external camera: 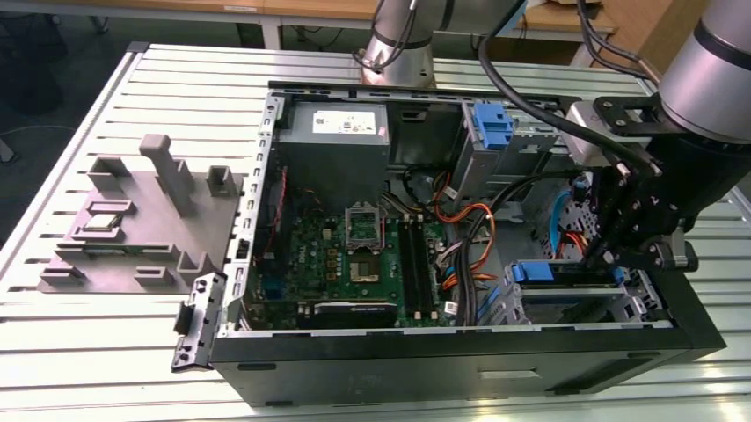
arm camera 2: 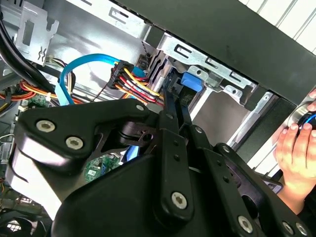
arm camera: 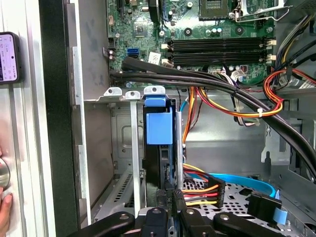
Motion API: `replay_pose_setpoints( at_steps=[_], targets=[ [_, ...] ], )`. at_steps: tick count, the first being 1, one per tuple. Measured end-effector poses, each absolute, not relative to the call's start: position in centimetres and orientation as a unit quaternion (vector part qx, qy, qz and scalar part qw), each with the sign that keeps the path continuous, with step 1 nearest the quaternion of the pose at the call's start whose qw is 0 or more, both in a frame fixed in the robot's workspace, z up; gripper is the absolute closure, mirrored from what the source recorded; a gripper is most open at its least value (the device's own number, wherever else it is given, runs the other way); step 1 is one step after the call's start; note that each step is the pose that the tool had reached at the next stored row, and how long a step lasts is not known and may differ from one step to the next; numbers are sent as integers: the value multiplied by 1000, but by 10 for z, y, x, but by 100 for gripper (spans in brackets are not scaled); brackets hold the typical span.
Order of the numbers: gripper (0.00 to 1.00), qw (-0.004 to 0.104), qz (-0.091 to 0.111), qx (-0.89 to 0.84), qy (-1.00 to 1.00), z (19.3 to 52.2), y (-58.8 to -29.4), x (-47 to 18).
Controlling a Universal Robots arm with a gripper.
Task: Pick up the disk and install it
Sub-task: 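Insert the first disk wire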
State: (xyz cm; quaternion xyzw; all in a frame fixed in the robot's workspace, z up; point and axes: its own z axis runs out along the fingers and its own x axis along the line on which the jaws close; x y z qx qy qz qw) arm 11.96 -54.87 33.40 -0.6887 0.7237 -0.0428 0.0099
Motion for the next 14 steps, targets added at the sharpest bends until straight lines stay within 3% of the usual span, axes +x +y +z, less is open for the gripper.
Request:
replay_pose_setpoints(
  at_steps=[14],
  targets=[
    [84, 14, -39, -689, 724, 333, -549, 120]
  ],
)
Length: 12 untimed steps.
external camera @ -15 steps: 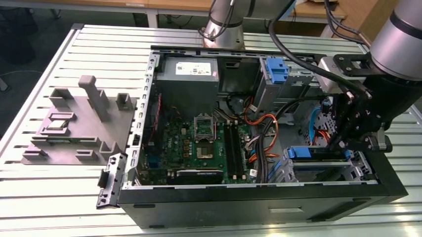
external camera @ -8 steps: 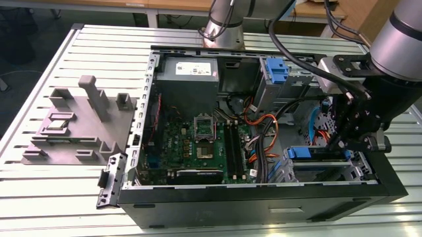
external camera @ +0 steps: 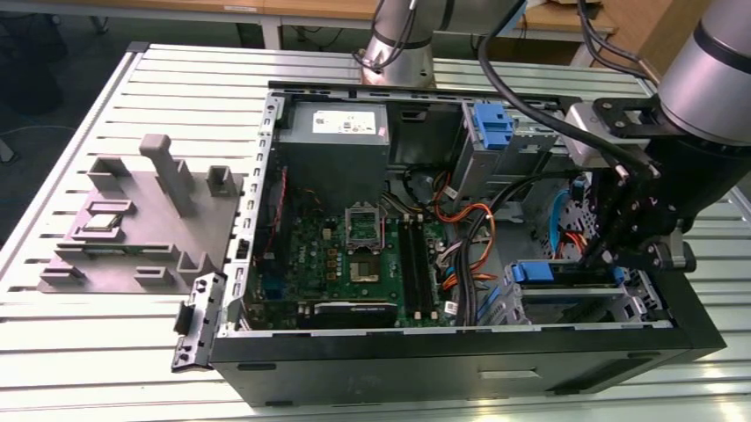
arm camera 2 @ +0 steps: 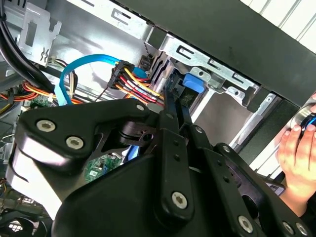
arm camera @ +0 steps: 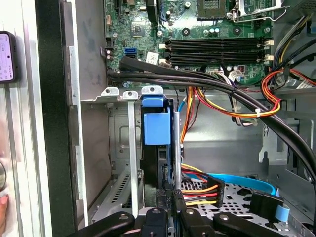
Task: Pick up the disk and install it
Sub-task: 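Insert the first disk wire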
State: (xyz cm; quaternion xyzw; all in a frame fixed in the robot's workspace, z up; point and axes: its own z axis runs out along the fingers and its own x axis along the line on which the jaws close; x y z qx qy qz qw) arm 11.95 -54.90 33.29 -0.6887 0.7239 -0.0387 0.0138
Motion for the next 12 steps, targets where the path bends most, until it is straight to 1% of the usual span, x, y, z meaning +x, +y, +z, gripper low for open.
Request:
replay_pose_setpoints(
  at_steps=[12],
  targets=[
    [84, 14, -39, -689, 724, 329, -551, 120]
  ],
)
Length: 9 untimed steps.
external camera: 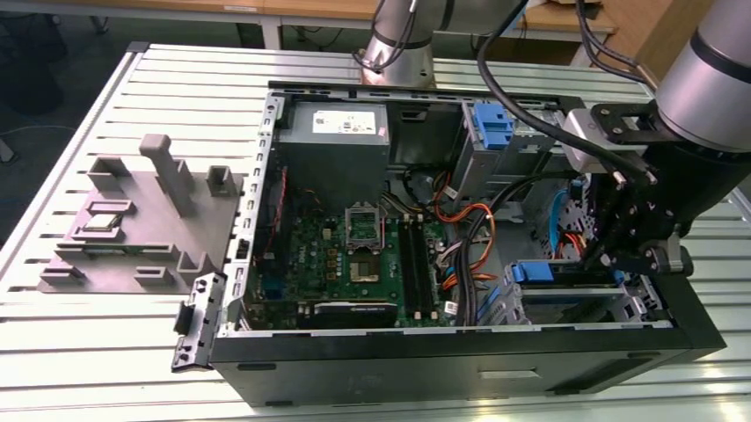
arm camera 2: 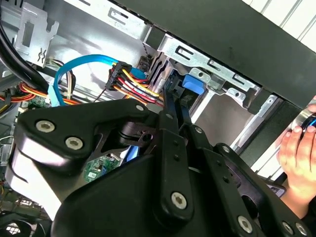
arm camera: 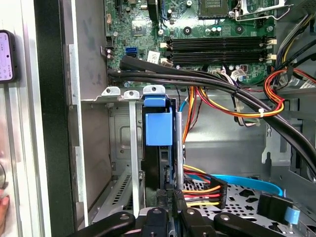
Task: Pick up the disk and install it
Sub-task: 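Insert the first disk wire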
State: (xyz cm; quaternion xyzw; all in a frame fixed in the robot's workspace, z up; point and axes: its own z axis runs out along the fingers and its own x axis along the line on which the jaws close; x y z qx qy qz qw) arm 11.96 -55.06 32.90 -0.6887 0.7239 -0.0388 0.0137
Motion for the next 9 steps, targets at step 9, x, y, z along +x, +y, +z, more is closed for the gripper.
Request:
replay_pose_setpoints(
  at_steps=[9],
  targets=[
    [76, 14, -38, -689, 724, 333, -551, 119]
  ],
)
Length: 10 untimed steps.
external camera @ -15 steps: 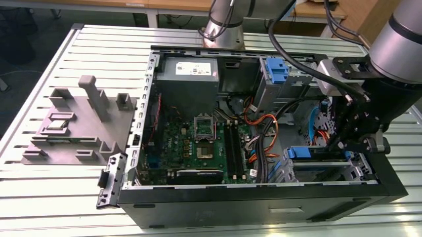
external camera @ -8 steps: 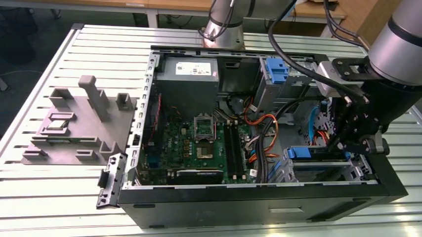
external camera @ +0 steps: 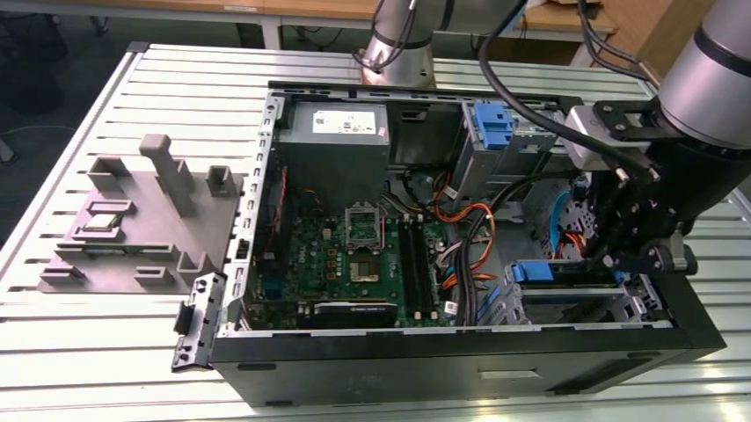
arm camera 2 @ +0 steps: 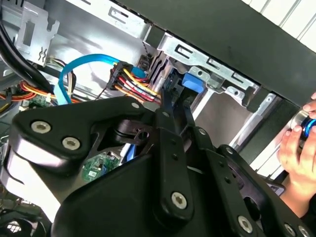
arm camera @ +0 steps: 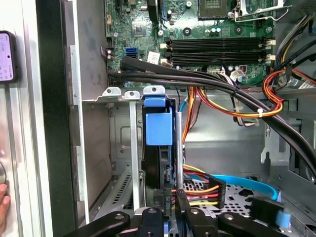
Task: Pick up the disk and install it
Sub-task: 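Insert the first disk wire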
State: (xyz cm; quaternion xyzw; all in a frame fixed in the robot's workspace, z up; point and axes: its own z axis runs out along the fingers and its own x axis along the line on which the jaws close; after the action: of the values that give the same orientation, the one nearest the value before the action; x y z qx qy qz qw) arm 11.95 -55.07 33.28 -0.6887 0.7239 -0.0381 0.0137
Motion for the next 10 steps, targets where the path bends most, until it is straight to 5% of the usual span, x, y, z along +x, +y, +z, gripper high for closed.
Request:
replay_pose_setpoints(
  at_steps=[8, 10],
  targets=[
    [76, 10, -34, -689, 724, 342, -551, 120],
    [84, 10, -34, -689, 724, 342, -551, 120]
  ],
)
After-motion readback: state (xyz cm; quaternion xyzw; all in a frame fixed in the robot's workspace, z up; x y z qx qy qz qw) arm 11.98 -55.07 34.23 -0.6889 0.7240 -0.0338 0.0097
